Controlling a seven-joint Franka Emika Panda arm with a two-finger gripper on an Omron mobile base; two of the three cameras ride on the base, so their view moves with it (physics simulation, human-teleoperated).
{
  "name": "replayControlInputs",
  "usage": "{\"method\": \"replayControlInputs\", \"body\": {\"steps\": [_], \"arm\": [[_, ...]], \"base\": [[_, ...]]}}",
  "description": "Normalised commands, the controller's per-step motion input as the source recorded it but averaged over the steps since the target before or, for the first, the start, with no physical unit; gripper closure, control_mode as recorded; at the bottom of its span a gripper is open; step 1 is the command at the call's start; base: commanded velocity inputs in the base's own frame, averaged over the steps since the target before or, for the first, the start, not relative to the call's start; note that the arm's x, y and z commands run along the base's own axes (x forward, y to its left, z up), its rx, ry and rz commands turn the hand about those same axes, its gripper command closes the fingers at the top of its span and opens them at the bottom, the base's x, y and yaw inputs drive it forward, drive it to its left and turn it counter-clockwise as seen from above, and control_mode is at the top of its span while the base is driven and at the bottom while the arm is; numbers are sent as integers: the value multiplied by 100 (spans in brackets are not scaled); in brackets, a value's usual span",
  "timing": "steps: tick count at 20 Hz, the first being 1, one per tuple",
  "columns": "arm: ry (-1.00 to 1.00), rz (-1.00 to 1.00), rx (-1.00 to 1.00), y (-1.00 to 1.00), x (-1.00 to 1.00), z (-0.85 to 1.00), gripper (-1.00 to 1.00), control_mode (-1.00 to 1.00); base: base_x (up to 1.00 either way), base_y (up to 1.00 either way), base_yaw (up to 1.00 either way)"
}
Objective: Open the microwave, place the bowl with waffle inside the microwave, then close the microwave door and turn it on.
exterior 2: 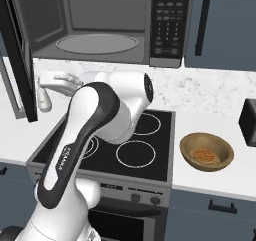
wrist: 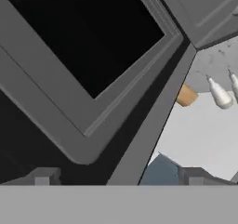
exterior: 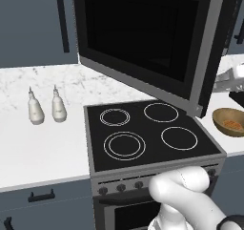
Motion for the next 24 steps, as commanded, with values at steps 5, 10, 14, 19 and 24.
{"method": "replayControlInputs", "body": {"steps": [5, 10, 14, 19, 24], "arm": [[1, 30, 18, 67, 16, -3, -100, -100], [-1, 42, 1, 72, -47, 3, -100, -100], [-7, 40, 0, 66, -68, 2, -100, -100], [-2, 5, -2, 90, -21, 0, -100, -100], [5, -6, -2, 32, 7, -3, -100, -100]], "base": [[0, 0, 0], [0, 0, 0], [0, 0, 0], [0, 0, 0], [0, 0, 0]]}}
